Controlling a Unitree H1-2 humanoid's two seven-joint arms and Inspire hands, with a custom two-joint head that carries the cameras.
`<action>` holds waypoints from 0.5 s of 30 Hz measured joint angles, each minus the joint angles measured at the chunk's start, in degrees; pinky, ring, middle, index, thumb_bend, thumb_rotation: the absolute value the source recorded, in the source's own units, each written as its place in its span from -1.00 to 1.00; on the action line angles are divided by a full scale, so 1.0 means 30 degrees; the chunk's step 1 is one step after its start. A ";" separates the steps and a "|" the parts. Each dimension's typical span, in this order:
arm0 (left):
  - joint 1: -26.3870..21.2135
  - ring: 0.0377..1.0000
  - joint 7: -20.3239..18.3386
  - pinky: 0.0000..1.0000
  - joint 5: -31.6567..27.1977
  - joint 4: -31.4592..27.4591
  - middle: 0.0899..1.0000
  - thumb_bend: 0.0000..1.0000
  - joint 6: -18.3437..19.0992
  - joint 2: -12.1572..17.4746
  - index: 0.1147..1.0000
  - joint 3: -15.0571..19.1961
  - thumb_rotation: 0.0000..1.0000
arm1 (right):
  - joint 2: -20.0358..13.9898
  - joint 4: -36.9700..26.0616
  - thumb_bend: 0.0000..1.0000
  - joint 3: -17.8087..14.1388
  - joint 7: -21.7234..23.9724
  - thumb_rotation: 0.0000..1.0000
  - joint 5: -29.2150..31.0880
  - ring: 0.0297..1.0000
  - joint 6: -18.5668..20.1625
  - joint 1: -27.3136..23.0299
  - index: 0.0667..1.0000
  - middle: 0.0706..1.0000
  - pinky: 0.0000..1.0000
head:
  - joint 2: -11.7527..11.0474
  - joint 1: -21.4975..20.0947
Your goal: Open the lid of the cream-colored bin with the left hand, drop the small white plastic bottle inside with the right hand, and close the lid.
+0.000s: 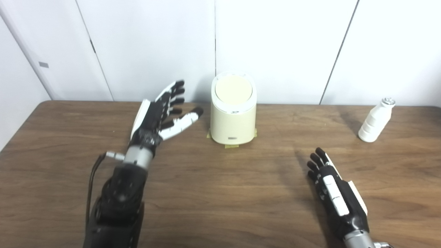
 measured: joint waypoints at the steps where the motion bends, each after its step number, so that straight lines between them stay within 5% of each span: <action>1: -0.0316 0.72 -0.0086 0.62 0.0189 0.0216 0.77 0.44 0.0000 -0.0034 0.87 -0.0061 -0.25 | 0.0000 -0.0001 0.06 0.0000 0.0000 0.52 -0.0005 0.90 0.0000 0.0002 0.91 0.92 0.93 | 0.0030 0.0058; 15: -0.5060 0.73 -0.3138 0.51 0.4349 0.3931 0.82 0.58 0.0006 -0.1492 0.89 0.0580 -0.21 | 0.0058 -0.0004 0.03 0.0072 -0.0042 0.51 0.0050 0.90 0.0001 0.0016 0.91 0.93 0.96 | 0.0059 0.0059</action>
